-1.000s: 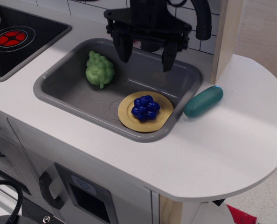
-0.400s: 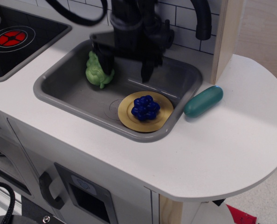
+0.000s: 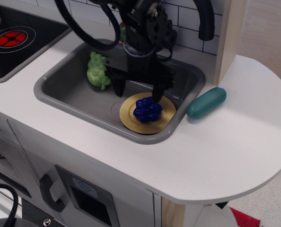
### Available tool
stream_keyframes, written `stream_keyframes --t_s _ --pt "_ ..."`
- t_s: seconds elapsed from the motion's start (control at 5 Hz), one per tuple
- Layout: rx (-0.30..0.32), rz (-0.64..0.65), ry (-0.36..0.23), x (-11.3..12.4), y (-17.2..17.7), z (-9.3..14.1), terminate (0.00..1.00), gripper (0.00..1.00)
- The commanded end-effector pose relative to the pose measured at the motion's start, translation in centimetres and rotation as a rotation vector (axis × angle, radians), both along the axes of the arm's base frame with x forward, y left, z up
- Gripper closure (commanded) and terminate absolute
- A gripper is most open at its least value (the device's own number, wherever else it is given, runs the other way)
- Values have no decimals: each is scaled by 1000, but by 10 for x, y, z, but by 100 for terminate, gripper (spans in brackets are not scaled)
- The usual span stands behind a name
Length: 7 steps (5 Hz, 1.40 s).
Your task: Take blueberries off plate sink
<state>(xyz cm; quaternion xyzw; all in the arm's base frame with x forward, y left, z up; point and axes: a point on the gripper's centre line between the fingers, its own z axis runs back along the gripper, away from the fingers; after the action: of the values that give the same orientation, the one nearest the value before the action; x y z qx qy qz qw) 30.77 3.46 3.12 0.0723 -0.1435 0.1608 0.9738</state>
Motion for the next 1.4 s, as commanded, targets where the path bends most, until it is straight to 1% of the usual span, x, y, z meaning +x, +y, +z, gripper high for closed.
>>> stream_keyframes --t_s 0.0,0.2,0.4,0.6,0.8,1.0,1.2 --pt "-22 10 -53 11 0 -12 0 0" --pt "-51 37 -58 21 -3 -17 0 0" --pt "-56 51 -43 21 -4 -22 0 0" --pt "-10 66 -44 21 -2 -27 0 0" --pt "9 78 -55 22 0 -23 0 100" --pt "-36 70 -104 22 3 -5 0 100" --pt "-80 97 -158 21 5 19 0 100"
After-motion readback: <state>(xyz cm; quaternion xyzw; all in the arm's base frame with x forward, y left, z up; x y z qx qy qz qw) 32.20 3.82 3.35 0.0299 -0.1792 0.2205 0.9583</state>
